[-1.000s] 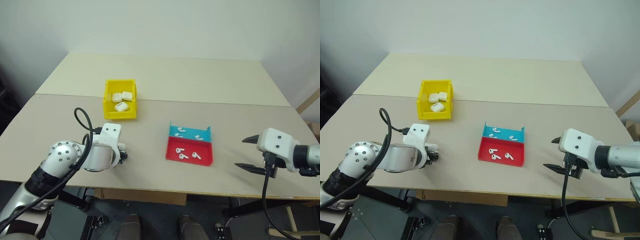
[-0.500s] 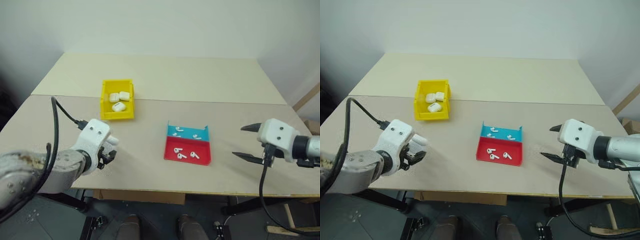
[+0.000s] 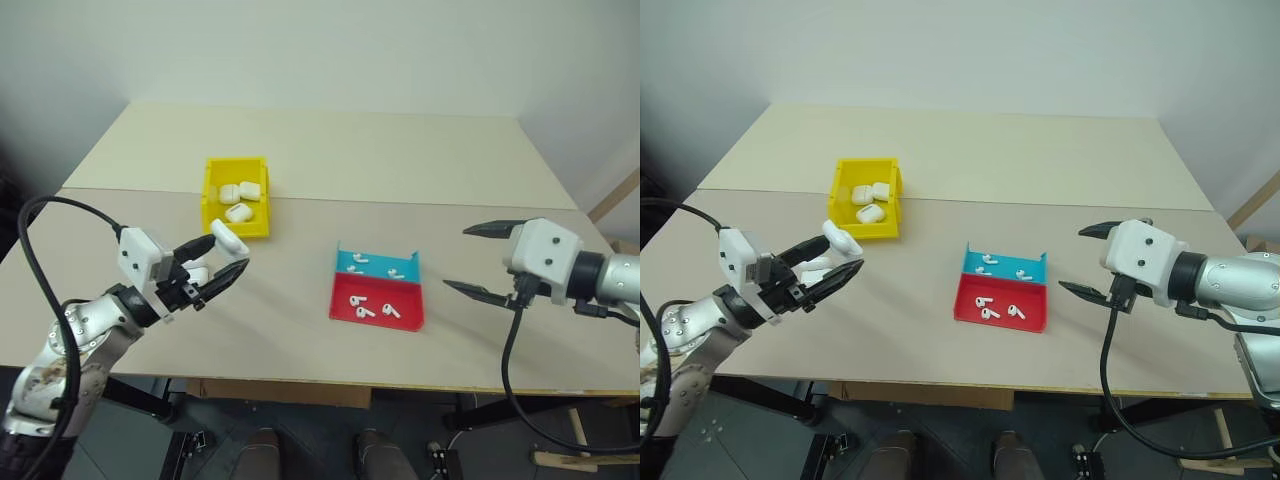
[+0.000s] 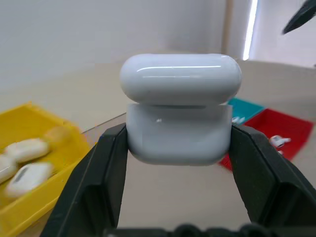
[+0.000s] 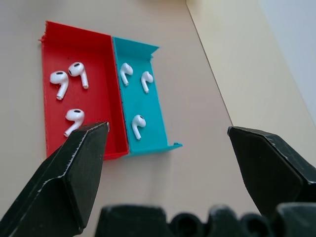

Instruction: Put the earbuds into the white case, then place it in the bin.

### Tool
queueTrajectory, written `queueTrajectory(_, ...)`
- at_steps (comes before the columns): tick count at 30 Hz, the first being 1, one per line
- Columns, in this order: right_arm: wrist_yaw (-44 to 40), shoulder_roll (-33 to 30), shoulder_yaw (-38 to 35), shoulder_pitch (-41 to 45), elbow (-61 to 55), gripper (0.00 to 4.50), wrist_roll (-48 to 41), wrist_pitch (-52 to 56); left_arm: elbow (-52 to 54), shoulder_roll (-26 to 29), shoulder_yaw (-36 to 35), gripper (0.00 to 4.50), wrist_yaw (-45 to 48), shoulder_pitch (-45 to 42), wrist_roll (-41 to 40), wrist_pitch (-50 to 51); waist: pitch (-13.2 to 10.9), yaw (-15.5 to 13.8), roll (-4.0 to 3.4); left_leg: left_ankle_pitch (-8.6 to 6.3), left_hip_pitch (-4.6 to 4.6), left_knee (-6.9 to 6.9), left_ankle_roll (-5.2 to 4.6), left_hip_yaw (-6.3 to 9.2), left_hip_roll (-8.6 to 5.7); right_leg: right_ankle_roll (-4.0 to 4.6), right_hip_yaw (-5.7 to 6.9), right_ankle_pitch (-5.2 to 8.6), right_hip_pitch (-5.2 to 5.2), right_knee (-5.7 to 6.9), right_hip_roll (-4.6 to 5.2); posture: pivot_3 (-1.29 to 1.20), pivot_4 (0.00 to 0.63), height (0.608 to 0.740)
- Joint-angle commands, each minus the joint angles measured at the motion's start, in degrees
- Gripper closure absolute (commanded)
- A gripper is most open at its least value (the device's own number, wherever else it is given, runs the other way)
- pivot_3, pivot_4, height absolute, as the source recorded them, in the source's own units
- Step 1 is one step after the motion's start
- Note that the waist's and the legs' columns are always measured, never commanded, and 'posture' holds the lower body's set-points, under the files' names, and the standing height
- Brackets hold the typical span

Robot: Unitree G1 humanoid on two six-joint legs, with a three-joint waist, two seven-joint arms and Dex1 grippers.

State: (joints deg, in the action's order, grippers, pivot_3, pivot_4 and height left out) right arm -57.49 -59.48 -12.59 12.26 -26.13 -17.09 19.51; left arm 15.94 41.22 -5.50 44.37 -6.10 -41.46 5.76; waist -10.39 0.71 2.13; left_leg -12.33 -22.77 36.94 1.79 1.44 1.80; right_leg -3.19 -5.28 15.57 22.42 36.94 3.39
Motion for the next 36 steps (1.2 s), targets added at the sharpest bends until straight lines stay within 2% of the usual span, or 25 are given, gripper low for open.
queueTrajectory(1, -1.86, -4.86, 0.56, 2.58, -5.45, 0.0, -4.37, 9.96, -2.52, -4.78, 1.0, 1.73, 7.17, -1.68, 1.69, -6.43, 0.02, 0.1, -0.05, 0.0, 0.0, 0.01, 0.0, 0.01, 0.0, 0.0, 0.0, 0.0, 0.0, 0.01, 0.0, 0.0, 0.15, 0.74)
queueTrajectory(6, -2.15, -5.81, 6.73, 8.61, -9.19, 0.0, -5.79, 13.84, -8.75, -14.48, 1.58, 1.73, 16.14, -2.49, 0.23, -12.73, 0.04, 0.47, -0.06, 0.0, 0.13, 0.04, -0.01, 0.0, 0.09, 0.03, -0.02, -0.04, -0.06, 0.07, -0.09, 0.0, 0.15, 0.74)
queueTrajectory(8, -2.38, -6.27, 8.77, 10.62, -9.97, 0.0, -5.82, 15.81, -10.14, -15.94, 1.72, 1.73, 19.95, -2.58, 0.45, -14.31, 0.04, 0.45, -0.05, 0.01, 0.12, 0.05, -0.01, 0.0, 0.09, 0.03, -0.03, -0.04, -0.05, 0.07, -0.1, 0.0, 0.15, 0.74)
queueTrajectory(12, -5.64, -8.75, 15.76, 18.89, -11.81, 0.0, -9.02, 26.43, -12.55, -18.23, 1.27, 1.73, 24.3, -2.57, 0.74, -16.58, 0.04, 0.41, -0.1, 0.0, 0.06, 0.07, -0.03, 0.0, 0.05, 0.02, -0.04, -0.03, 0.0, 0.06, -0.06, 0.0, 0.15, 0.74)
queueTrajectory(16, -6.2, -6.69, 24.87, 30.01, -11.87, 0.0, -7.78, 33.85, -17.1, -19.23, 1.3, 1.73, 32.14, -3.11, 1.43, -21.24, 0.06, 0.56, -0.13, -0.01, 0.06, 0.07, -0.05, 0.01, 0.12, 0.04, -0.01, -0.03, 0.06, 0.07, -0.11, 0.0, 0.15, 0.74)
queueTrajectory(21, -8.95, -4.04, 37.31, 40.37, -10.26, 0.0, -4.35, 39.57, -20.38, -21.33, 0.38, 1.73, 36.61, -3.23, 1.6, -24.87, 0.07, 0.48, -0.16, -0.02, -0.13, 0.13, -0.05, 0.05, 0.11, 0.04, 0.02, -0.04, 0.23, 0.08, -0.09, 0.0, 0.15, 0.74)
queueTrajectory(24, -8.45, -1.37, 43.6, 44.79, -9.32, 0.61, -1.51, 42.67, -22.16, -22.04, -0.11, 1.73, 38.15, -3.16, 2.04, -27.01, 0.08, 0.48, -0.16, -0.02, -0.22, 0.15, -0.06, 0.05, 0.12, 0.06, 0.02, -0.06, 0.42, 0.16, -0.09, 0.0, 0.15, 0.74)
queueTrajectory(27, -6.84, 0.42, 48.69, 47.12, -7.7, 1.6, 2.21, 44.91, -23.31, -22.7, -0.09, 1.73, 39.76, -3.13, 2.0, -28.33, 0.09, 0.44, -0.18, -0.02, -0.54, 0.27, -0.07, 0.09, 0.11, 0.06, 0.04, -0.07, 0.7, 0.25, -0.09, 0.0, 0.15, 0.74)
queueTrajectory(34, -4.86, 4.16, 56.01, 48.23, -3.2, 1.6, 7.51, 47.21, -22.92, -24.1, 0.43, 1.73, 40.96, -2.23, 2.67, -30.27, 0.1, 0.35, -0.19, -0.02, -0.56, 0.33, -0.08, 0.11, 0.1, 0.05, 0.08, -0.11, 0.7, 0.26, -0.08, 0.0, 0.15, 0.74)
queueTrajectory(35, -4.21, 4.9, 56.72, 48.09, -2.28, 2.0, 8.19, 47.44, -22.83, -24.2, 0.46, 1.73, 41.09, -2.16, 2.69, -30.52, 0.1, 0.38, -0.19, -0.02, -0.57, 0.33, -0.08, 0.11, 0.1, 0.05, 0.08, -0.11, 0.71, 0.26, -0.08, 0.0, 0.15, 0.74)
queueTrajectory(36, -3.37, 5.83, 57.25, 48.05, -1.2, 2.18, 8.73, 48.17, -22.73, -24.32, 0.46, 1.73, 41.0, -2.07, 2.78, -30.71, 0.1, 0.39, -0.19, -0.02, -0.56, 0.33, -0.08, 0.11, 0.1, 0.05, 0.08, -0.11, 0.71, 0.27, -0.08, 0.0, 0.15, 0.74)
